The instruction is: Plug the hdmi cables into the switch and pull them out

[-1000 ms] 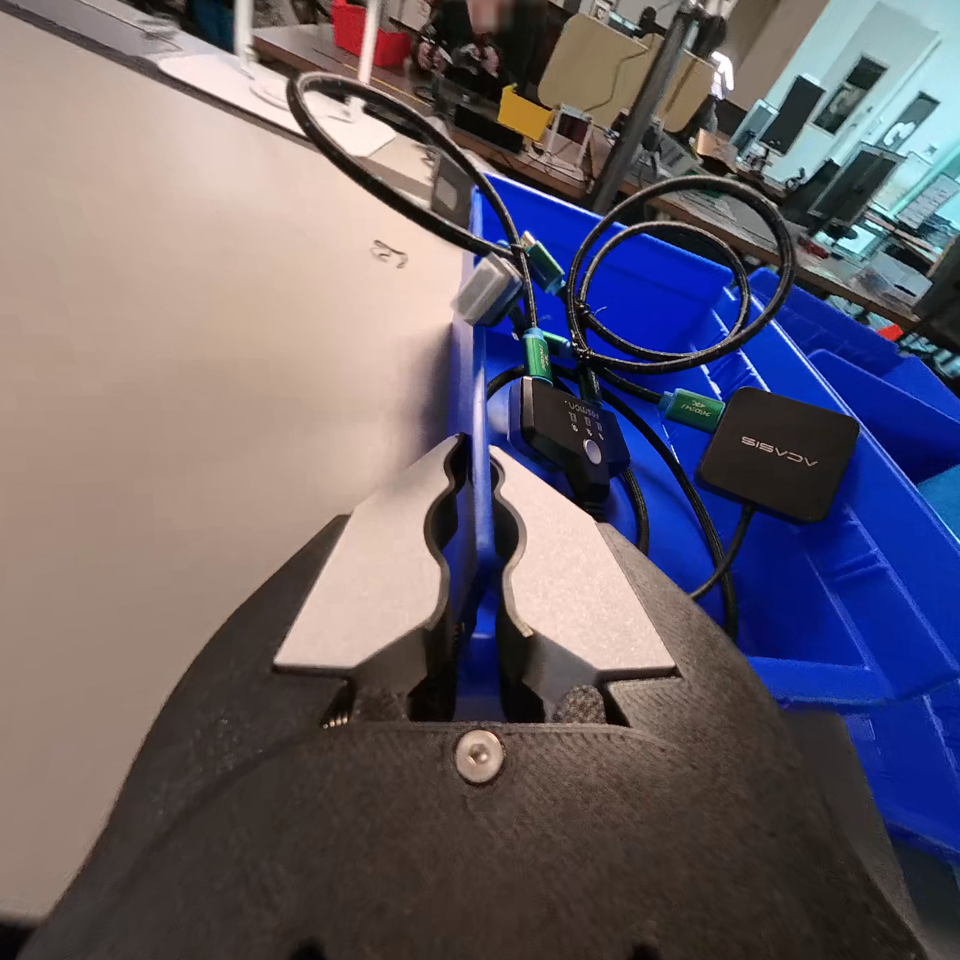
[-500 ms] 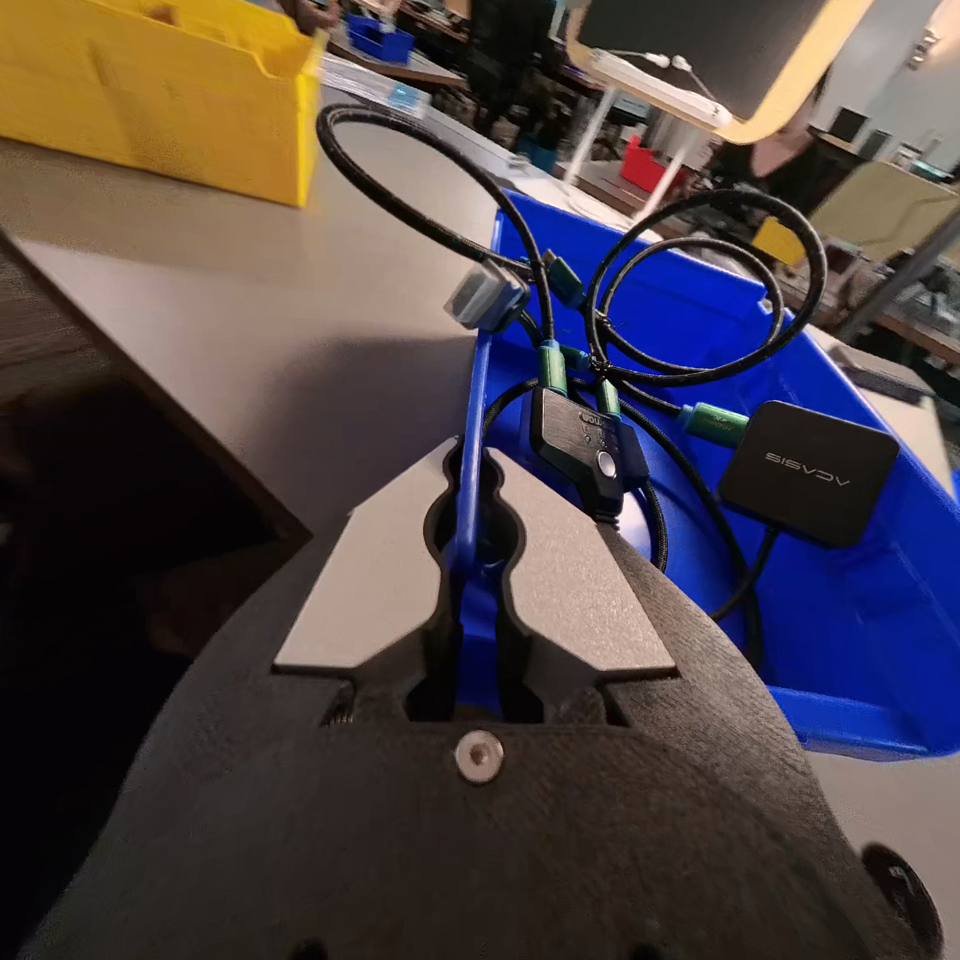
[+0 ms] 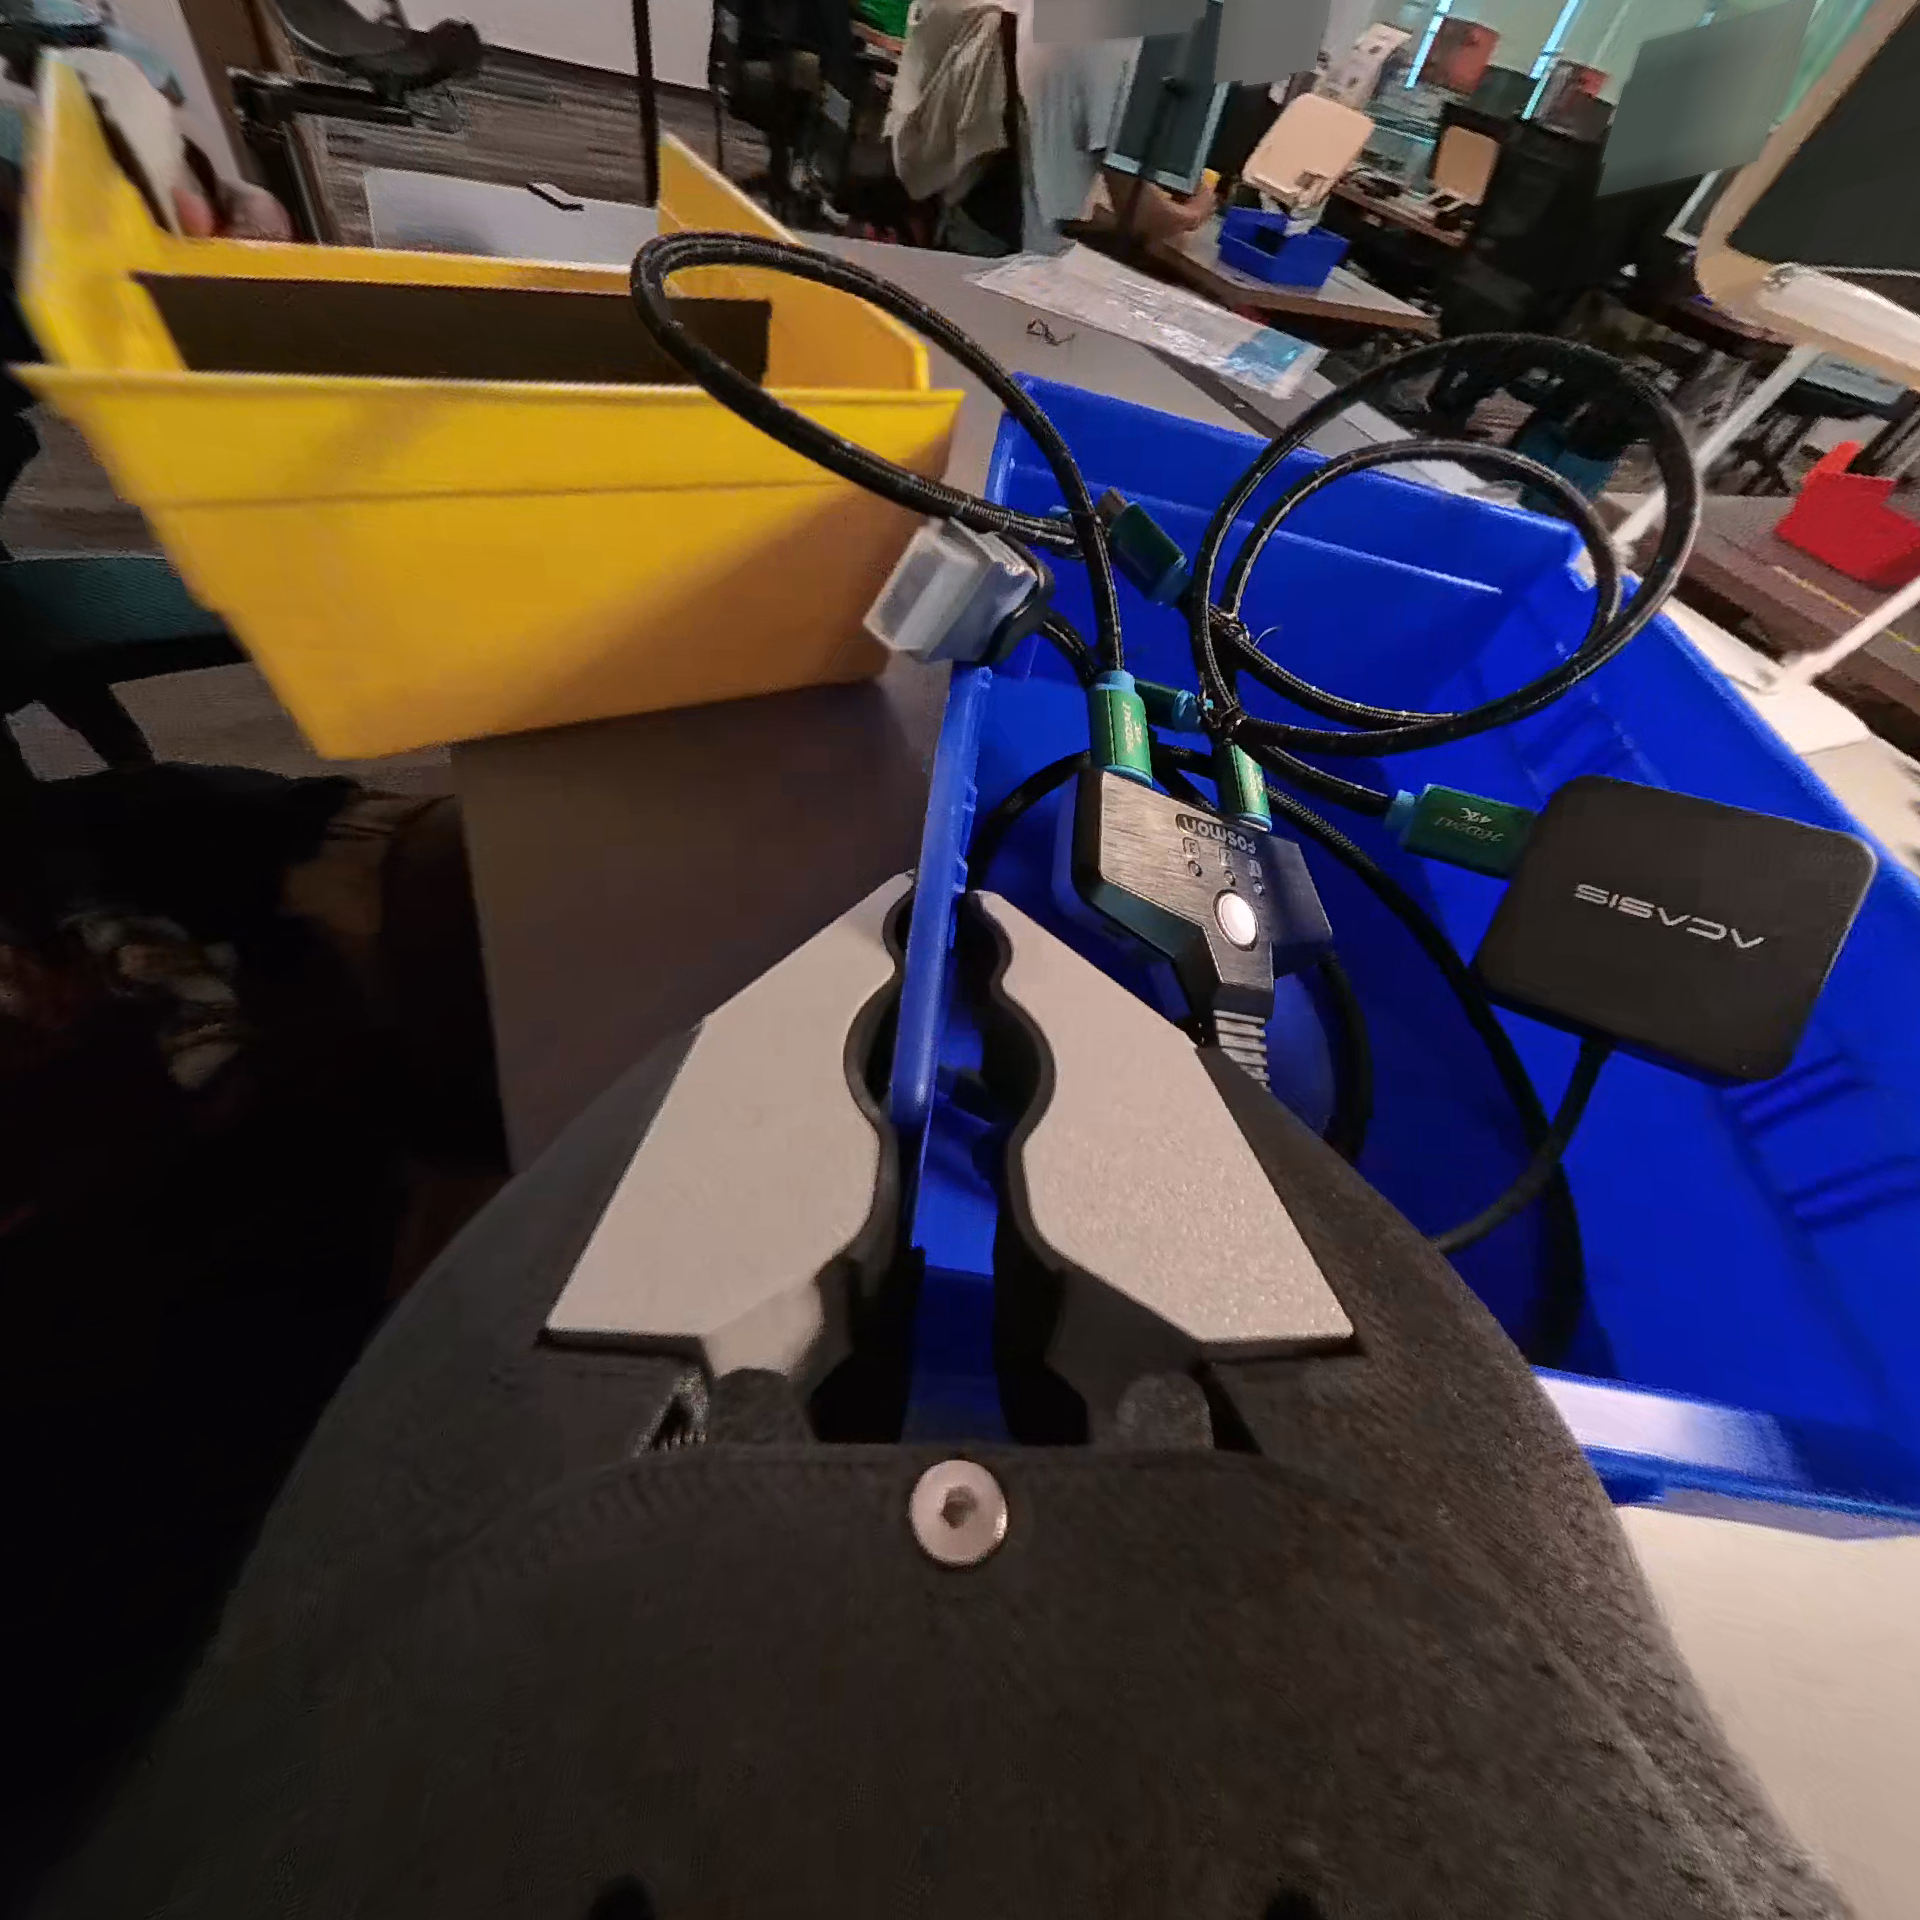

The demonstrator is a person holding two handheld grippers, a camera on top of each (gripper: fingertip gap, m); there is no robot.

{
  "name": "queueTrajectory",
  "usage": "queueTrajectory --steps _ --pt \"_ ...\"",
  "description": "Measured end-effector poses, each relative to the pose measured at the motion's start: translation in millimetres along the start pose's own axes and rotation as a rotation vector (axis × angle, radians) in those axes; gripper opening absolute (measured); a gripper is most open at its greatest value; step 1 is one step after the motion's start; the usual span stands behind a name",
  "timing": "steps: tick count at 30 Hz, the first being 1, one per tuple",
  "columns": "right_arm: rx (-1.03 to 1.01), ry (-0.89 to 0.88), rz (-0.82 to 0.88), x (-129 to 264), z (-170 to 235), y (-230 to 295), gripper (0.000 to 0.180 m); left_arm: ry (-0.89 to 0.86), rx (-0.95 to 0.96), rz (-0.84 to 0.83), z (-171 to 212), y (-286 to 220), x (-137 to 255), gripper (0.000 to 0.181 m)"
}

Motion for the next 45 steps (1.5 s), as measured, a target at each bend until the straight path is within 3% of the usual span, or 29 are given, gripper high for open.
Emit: queueTrajectory --steps 1,19,23,26,30,39,45 --pt "-0.004 -0.001 -0.015 -9.0 0.4 -4.7 0.006 -0.007 0.008 0.016 -0.2 -2.0 1.4 0.008" --pt "-0.020 -0.054 -0.409 -147.7 -1.7 -41.6 0.008 -0.048 0.086 0.108 -3.0 -1.0 -0.8 0.005" --pt "-0.001 -0.067 -0.410 -173.3 -2.2 -46.7 0.008 -0.021 0.104 0.140 -1.0 0.9 -10.9 0.004" --pt "0.016 -0.118 -0.295 -178.9 -5.5 -57.5 0.013 -0.004 0.114 0.142 2.0 6.3 -22.5 0.003" --pt "0.073 -0.089 -0.067 -144.0 -14.1 -83.7 0.039 0.020 0.117 0.162 4.0 5.4 -34.0 0.003" --pt "-0.277 -0.263 0.197 -24.7 -34.1 -25.6 0.036 0.051 0.093 0.255 12.7 -18.1 -85.3 0.004" --pt "-0.253 -0.166 0.418 50.5 -41.5 -0.2 0.037 0.062 0.120 0.242 28.3 -28.4 -155.4 0.004"
Point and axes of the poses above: each gripper's, where its closed fingertips meet, x back along the fingers, z out of its underside, y = z × x across the jaws, the point moved 2 cm from there along x, back along the fingers, and after that the axes turned 14 degrees about -y, right-handed, at the moved point
